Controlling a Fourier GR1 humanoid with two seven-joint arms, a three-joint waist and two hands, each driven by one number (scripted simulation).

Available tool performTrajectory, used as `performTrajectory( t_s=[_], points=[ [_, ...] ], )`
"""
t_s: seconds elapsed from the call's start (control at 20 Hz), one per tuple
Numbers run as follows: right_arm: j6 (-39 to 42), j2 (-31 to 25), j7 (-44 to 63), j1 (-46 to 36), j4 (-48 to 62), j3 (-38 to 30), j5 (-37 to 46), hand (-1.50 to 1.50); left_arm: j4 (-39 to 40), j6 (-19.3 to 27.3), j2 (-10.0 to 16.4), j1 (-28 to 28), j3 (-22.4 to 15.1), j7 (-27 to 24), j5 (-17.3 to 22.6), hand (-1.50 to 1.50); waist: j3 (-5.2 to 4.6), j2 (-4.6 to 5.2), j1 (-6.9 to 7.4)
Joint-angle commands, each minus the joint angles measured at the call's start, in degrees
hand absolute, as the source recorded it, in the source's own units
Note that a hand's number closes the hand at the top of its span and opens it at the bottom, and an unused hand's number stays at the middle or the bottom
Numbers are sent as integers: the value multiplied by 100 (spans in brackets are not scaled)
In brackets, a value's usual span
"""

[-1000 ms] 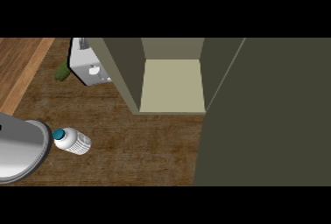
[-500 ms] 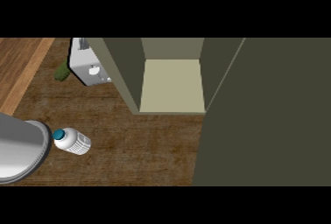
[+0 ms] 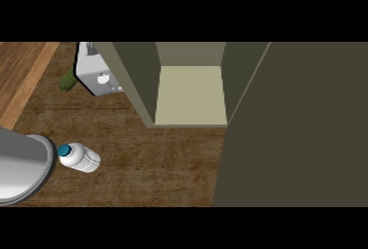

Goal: Pick up the bottled water, place it into the cabinet and close the cabinet

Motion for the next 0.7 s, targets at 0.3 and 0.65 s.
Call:
performTrajectory(
  t_s=[0.3, 0.65],
  points=[
    [-132, -281, 603, 171, -1200, -88, 24, -150, 721, -138, 39, -420, 87, -459, -499, -150, -2, 13, -44],
    [-450, -145, 832, -337, -784, 372, 485, -150, 1162, -209, 241, -508, 435, -356, -476, -150, -3, 13, 5]
  ],
)
